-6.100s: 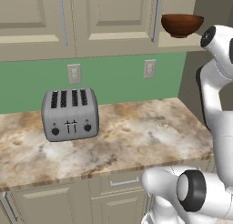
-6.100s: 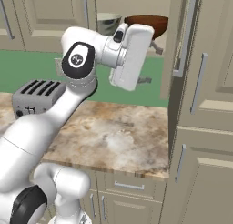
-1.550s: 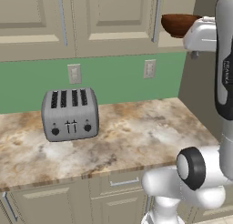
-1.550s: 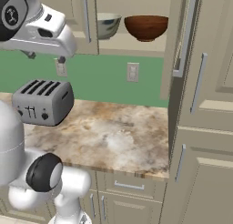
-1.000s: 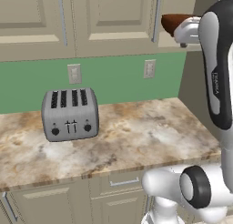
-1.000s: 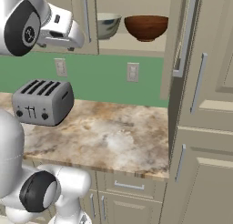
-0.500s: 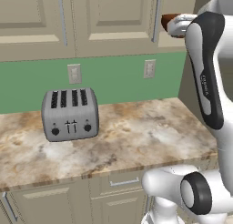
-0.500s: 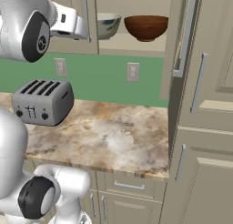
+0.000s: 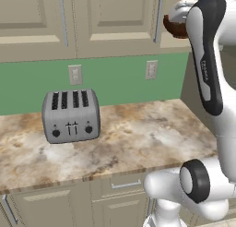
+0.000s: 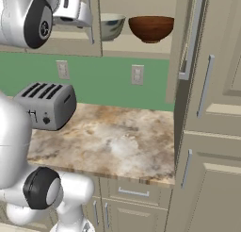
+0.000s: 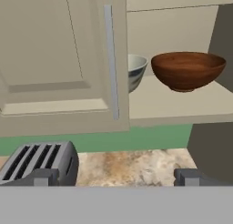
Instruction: Move the bowls from the cabinet to the plates on the dining table.
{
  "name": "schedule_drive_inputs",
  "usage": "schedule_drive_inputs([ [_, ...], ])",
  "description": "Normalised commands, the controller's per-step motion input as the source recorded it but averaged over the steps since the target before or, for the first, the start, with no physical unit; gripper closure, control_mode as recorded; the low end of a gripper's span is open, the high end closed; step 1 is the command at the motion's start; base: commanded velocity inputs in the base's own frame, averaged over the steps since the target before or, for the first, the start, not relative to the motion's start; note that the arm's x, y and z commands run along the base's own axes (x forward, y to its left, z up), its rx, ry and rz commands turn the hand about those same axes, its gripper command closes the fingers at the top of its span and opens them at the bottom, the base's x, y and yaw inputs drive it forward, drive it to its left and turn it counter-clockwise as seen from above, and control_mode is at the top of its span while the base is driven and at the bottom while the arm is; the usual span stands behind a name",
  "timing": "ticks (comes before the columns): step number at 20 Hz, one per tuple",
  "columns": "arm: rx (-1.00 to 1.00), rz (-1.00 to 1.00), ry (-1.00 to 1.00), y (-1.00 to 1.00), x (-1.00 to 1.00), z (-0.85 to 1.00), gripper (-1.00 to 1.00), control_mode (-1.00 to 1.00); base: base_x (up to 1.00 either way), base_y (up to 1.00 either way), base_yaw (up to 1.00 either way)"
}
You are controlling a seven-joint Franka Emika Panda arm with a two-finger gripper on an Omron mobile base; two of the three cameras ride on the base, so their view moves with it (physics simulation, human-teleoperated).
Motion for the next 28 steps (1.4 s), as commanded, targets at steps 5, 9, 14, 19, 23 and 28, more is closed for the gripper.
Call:
schedule_drive_inputs([
  [5, -0.01, 0.00, -0.07, 0.03, 0.16, -0.40, -1.00, -1.00, 0.00, 0.00, 0.00],
  [9, -0.03, 0.00, -0.03, 0.02, 0.26, -0.27, -1.00, -1.00, 0.00, 0.00, 0.00],
  [14, -0.04, 0.00, -0.04, 0.05, 0.49, 0.00, -1.00, -1.00, 0.00, 0.00, 0.00],
  [19, -0.03, 0.00, 0.00, 0.06, 0.57, 0.00, -1.00, -1.00, 0.00, 0.00, 0.00],
  [23, -0.01, 0.00, 0.00, 0.08, 0.43, 0.00, -1.00, -1.00, 0.00, 0.00, 0.00],
  [28, 0.00, 0.00, 0.00, 0.03, 0.47, 0.00, -1.00, -1.00, 0.00, 0.00, 0.00],
])
